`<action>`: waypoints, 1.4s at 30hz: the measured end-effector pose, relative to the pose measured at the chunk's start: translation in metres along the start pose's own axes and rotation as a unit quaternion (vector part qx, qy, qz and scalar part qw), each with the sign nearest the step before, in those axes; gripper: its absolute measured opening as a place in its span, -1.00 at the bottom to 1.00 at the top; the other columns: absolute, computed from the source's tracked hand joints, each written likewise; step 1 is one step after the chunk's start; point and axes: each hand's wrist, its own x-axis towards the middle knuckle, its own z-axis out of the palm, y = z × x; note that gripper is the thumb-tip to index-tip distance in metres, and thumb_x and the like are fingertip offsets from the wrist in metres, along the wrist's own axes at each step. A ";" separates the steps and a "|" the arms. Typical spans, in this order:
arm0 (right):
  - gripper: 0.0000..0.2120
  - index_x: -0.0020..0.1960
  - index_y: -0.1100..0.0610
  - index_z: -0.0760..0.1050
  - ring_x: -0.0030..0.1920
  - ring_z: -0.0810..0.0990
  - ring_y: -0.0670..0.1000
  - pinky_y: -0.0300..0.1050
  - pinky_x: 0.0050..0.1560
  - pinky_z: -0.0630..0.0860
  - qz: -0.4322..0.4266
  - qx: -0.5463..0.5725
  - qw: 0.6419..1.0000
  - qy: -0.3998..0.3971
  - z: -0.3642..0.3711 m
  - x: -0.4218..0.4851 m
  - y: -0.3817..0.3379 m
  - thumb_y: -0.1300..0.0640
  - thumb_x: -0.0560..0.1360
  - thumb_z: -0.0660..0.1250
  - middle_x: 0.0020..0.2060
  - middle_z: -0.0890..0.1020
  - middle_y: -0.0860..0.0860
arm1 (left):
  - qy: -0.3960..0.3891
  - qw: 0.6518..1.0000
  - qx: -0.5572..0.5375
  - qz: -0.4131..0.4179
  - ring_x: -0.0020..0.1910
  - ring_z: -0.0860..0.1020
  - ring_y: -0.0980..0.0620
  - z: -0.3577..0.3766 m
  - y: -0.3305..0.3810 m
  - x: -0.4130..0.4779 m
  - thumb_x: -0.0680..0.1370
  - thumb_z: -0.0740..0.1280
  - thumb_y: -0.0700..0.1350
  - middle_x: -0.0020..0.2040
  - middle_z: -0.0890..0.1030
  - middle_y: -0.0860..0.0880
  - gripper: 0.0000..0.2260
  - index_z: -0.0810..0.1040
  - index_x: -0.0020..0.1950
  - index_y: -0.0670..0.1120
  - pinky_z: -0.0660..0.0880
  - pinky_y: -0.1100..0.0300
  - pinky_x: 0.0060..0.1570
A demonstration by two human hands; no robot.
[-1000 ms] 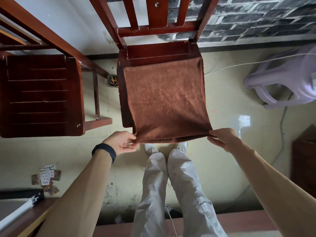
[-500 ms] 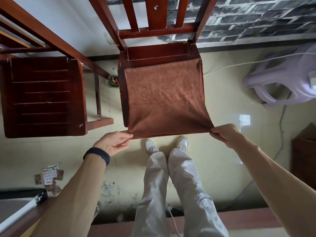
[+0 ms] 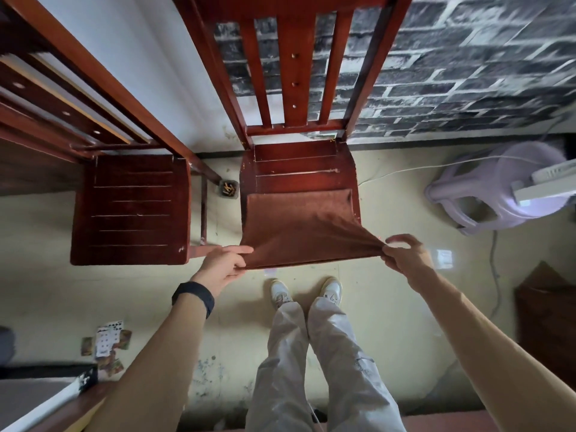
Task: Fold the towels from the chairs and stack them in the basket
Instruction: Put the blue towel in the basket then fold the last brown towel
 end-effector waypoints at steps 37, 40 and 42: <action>-0.85 -0.12 0.21 0.55 -0.27 0.53 0.20 0.05 -0.35 0.55 -0.640 -0.507 0.574 0.066 -0.060 -0.075 -0.075 0.14 0.56 0.42 -0.33 0.55 0.08 | 0.199 0.626 0.613 0.439 -0.08 0.63 -0.06 -0.059 0.058 -0.107 0.62 0.28 0.06 -0.08 0.72 -0.03 -0.76 0.70 0.14 0.05 0.56 0.09 -0.11; -0.88 -0.13 0.22 0.54 -0.28 0.51 0.20 0.06 -0.37 0.55 -0.654 -0.513 0.552 0.065 -0.059 -0.076 -0.082 0.21 0.53 0.43 -0.33 0.53 0.08 | 0.216 0.556 0.654 0.465 -0.20 0.62 -0.12 -0.060 0.066 -0.106 0.55 0.38 -0.13 -0.23 0.70 -0.06 -0.89 0.70 0.01 -0.04 0.50 0.06 -0.13; -0.88 -0.15 0.23 0.53 -0.30 0.51 0.20 0.05 -0.43 0.54 -0.664 -0.503 0.549 0.065 -0.059 -0.078 -0.086 0.23 0.54 0.42 -0.34 0.52 0.09 | 0.217 0.529 0.676 0.465 -0.18 0.61 -0.10 -0.059 0.071 -0.104 0.48 0.42 -0.22 -0.24 0.70 -0.04 -0.85 0.69 -0.01 -0.03 0.46 0.07 -0.12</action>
